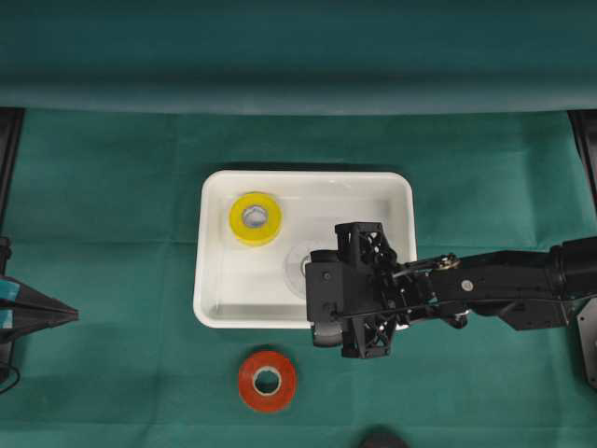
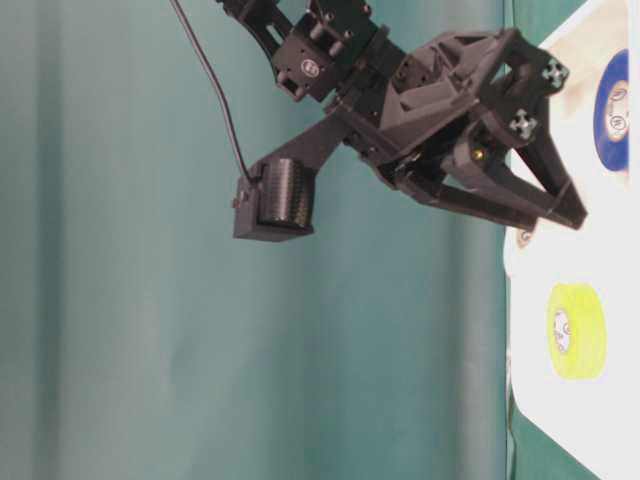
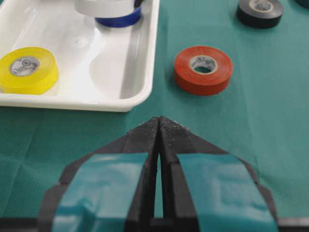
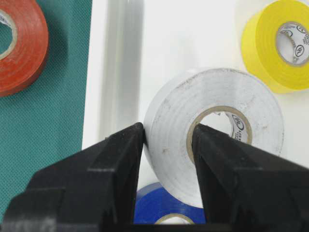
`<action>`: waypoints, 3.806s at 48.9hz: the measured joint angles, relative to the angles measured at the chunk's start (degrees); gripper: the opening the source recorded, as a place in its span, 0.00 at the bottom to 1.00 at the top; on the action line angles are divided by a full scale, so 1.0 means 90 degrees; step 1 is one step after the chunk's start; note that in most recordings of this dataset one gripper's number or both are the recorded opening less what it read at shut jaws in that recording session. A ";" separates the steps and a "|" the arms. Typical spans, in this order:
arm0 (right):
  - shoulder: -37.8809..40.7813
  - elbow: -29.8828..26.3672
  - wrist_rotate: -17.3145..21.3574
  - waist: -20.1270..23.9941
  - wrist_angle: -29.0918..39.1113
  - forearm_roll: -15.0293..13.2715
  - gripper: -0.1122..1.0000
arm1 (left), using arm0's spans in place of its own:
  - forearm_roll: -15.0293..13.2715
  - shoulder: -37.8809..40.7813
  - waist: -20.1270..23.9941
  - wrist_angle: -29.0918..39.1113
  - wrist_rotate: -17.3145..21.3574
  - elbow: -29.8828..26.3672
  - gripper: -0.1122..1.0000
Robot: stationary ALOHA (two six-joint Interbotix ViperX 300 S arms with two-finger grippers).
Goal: Put the tape into the white case with the right arm.
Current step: 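Lower the white tape into the tray left of the blue tape, then open the right gripper and retract it to the right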
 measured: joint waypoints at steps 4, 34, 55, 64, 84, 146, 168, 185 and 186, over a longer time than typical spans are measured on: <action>0.0010 0.0010 0.0000 -0.0010 -0.0098 -0.0010 0.13 | 0.0000 0.0000 0.0000 0.0000 0.0000 0.0010 0.10; 0.0254 0.0000 0.0068 -0.0049 -0.0332 -0.0010 0.44 | 0.0000 0.0000 0.0000 0.0000 0.0000 0.0010 0.10; 0.0244 0.0010 0.0078 -0.0098 -0.0234 -0.0010 0.63 | 0.0000 0.0000 0.0000 0.0000 0.0000 0.0010 0.10; 0.0039 0.0020 0.0068 -0.0527 0.0049 -0.0010 0.63 | 0.0000 0.0000 0.0000 0.0000 0.0000 0.0010 0.10; -0.0879 0.0811 0.0078 -0.0908 0.0088 0.0000 0.63 | 0.0000 0.0000 0.0000 0.0000 0.0000 0.0010 0.10; -0.6563 0.4980 0.0781 -0.0625 -0.0391 0.0088 0.62 | 0.0000 0.0000 0.0088 -0.0010 0.0000 0.0010 0.10; -0.6650 0.5303 0.0713 0.1475 -0.0713 0.0088 0.62 | 0.0000 0.0000 0.0078 -0.0010 0.0000 0.0010 0.10; -0.6689 0.5381 0.0713 0.2676 -0.0918 -0.0127 0.62 | 0.0000 0.0000 0.0088 0.0000 0.0000 0.0010 0.10; -0.6670 0.5381 0.0713 0.2734 -0.0928 -0.0127 0.62 | 0.0000 0.0000 0.0088 -0.0010 0.0000 0.0010 0.10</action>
